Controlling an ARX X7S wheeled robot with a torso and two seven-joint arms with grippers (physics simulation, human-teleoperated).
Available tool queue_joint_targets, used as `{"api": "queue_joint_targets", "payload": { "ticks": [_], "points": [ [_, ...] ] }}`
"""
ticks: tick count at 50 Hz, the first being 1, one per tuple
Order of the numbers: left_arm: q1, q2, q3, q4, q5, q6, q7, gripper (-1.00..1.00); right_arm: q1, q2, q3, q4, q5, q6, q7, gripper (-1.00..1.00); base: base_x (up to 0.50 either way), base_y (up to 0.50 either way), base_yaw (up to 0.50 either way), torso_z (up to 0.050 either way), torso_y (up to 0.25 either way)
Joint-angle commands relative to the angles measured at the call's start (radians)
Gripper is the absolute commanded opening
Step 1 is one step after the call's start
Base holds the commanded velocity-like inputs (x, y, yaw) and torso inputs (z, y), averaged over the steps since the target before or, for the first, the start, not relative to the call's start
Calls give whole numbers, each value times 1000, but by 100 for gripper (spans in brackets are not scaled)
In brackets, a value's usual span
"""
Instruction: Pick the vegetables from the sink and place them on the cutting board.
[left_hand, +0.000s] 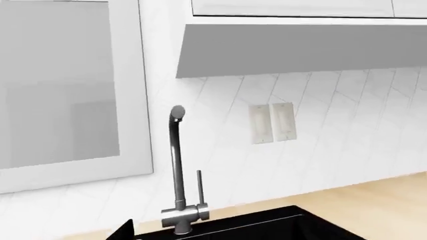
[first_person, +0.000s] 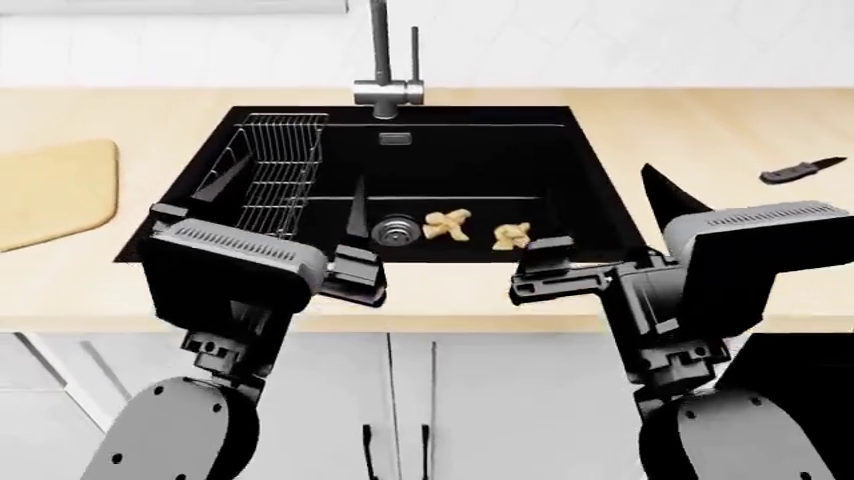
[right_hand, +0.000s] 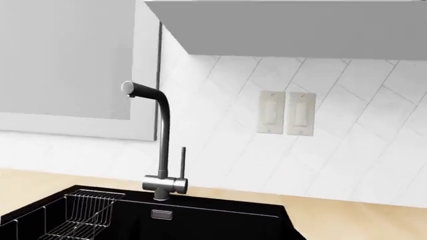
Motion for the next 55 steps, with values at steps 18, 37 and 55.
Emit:
{"api": "queue_joint_targets", "payload": {
  "ticks": [18,37,55],
  "points": [
    [-628,83,34,-810,-103,-167,150,100,682,65,-141,964,-38,93,-113,100,488,64,0,0,0],
    [-570,-32,-18,-428,-344,-596,245,100,751,230,-382,557,24,569,-257,100,500,-66,0,0,1],
    [-481,-272,25,-108,-481,-782,367,100,1007,590,-634,386,1116,697,353,100,500,-66,0,0,2]
  ]
}}
